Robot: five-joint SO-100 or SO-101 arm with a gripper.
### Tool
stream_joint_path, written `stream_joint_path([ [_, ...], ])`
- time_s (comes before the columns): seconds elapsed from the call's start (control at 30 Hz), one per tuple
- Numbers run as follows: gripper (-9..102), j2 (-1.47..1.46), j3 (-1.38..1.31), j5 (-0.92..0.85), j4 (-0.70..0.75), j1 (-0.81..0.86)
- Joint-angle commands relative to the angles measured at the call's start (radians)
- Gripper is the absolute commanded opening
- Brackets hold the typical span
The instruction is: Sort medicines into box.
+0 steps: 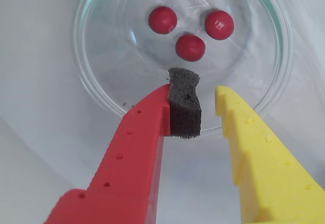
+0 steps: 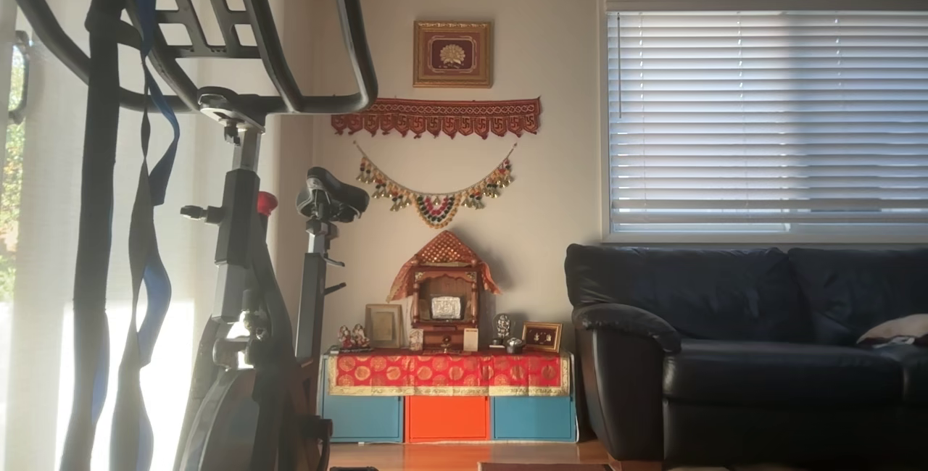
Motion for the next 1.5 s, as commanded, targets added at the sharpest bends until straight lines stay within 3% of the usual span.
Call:
stream_joint_path([
  [0.0, 11, -0.011, -0.031, -0.014, -0.026, -0.011],
  [0.53, 20, -0.167, -0.038, -0.043, -0.129, 0.015],
  [1.47, 19, -0.202, 0.072, -0.063, -0.314, 0.003],
])
